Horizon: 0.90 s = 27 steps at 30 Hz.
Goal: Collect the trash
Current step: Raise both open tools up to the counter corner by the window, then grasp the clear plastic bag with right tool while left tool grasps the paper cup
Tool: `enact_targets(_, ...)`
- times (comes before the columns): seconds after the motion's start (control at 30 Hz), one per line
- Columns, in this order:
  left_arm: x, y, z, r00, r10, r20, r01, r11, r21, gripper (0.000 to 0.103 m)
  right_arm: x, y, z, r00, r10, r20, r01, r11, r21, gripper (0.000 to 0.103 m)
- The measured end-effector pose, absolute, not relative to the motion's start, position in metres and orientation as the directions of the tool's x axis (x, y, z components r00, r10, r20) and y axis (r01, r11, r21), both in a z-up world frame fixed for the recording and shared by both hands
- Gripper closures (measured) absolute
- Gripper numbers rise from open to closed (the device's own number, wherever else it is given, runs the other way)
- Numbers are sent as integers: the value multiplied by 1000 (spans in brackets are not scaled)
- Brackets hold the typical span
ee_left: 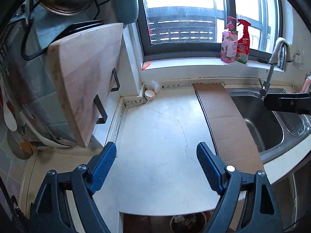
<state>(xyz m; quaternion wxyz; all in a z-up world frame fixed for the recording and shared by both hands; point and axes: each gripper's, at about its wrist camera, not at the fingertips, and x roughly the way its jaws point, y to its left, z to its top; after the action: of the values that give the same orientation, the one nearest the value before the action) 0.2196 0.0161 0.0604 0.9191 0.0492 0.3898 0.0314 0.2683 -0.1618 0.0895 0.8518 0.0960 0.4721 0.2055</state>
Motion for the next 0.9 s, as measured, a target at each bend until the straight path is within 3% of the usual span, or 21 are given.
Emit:
enact_targets(0.4, 455, 24, -13, 590, 40, -806, -86, 996, -13, 20, 501, -140, 12, 306, 501, -810, -285, 859, 424, 41)
enact_targets(0.57, 529, 40, -62, 559, 48, -828, -119, 993, -23, 29, 579, -112, -31, 265, 544, -796, -294, 832, 470, 41)
enact_targets(0.9, 590, 82, -123, 561, 77, -824, -226, 972, -63, 41, 674, -46, -120, 161, 599, -784, -273, 791, 548, 41)
